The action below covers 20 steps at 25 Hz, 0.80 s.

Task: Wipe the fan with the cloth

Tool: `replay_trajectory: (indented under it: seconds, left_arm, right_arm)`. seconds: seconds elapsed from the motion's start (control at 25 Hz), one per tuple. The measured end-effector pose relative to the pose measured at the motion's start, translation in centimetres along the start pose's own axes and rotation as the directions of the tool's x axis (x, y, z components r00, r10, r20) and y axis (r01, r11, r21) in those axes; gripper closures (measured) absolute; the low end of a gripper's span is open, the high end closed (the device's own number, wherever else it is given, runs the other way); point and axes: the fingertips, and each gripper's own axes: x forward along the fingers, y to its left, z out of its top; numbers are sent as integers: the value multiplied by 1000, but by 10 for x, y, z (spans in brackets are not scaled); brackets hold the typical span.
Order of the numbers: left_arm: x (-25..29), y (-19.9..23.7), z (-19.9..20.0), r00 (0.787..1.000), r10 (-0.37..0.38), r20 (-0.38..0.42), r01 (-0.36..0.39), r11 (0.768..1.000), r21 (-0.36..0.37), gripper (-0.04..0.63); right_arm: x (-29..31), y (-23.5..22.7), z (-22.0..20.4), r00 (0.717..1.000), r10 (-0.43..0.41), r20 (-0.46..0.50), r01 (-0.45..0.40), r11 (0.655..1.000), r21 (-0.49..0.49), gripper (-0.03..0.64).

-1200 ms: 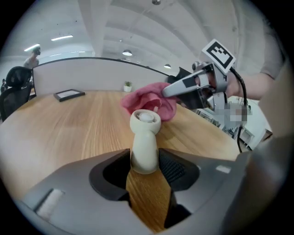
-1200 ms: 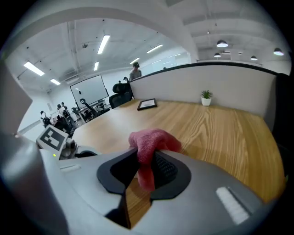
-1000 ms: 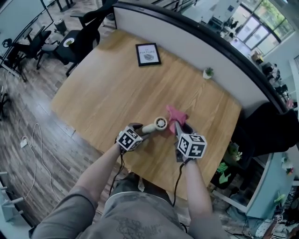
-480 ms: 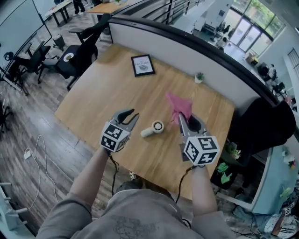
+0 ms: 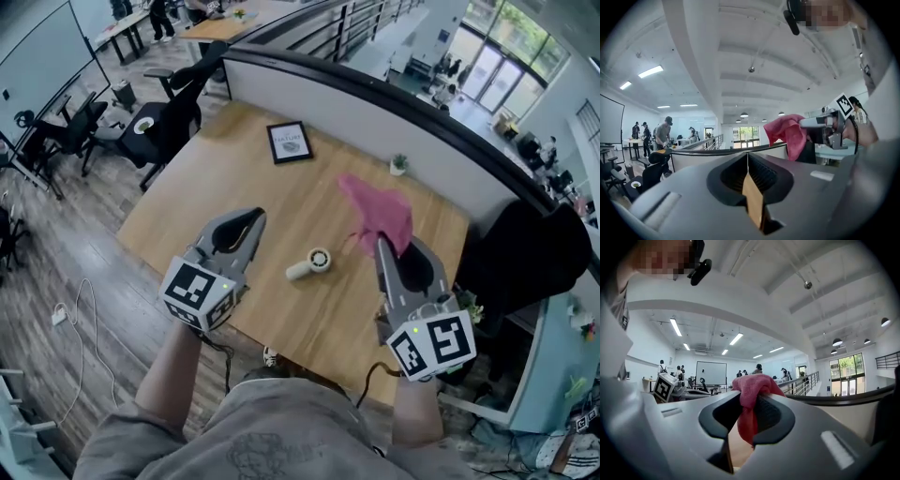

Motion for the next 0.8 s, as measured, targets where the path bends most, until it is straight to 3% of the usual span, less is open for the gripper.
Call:
replay_trajectory:
  seconds: [0.12, 0.24, 0.36, 0.6, 0.8]
  left_arm:
    - [-17, -2, 22, 999, 27, 41, -27, 1000, -2, 594]
    - [-35, -6, 35, 997, 57, 48, -59, 997, 51, 594]
    - [-45, -16, 39, 998, 42, 38, -45, 995, 91, 594]
    - [-58, -47, 28, 999, -8, -31, 9, 1000, 13, 594]
    - [-66, -64, 10, 997, -28, -75, 27, 999, -18, 594]
  right_arm:
    - [-18, 6, 17, 1000, -2, 30, 3, 1000, -17, 535]
    - [-38, 9, 24, 999, -15, 35, 15, 1000, -12, 535]
    - [-56, 11, 25, 999, -33, 26, 33, 999, -13, 535]
    - [-80, 21, 17, 999, -36, -28, 35, 999, -10, 535]
    - [-87, 36, -16, 992, -33, -121, 27, 999, -47, 535]
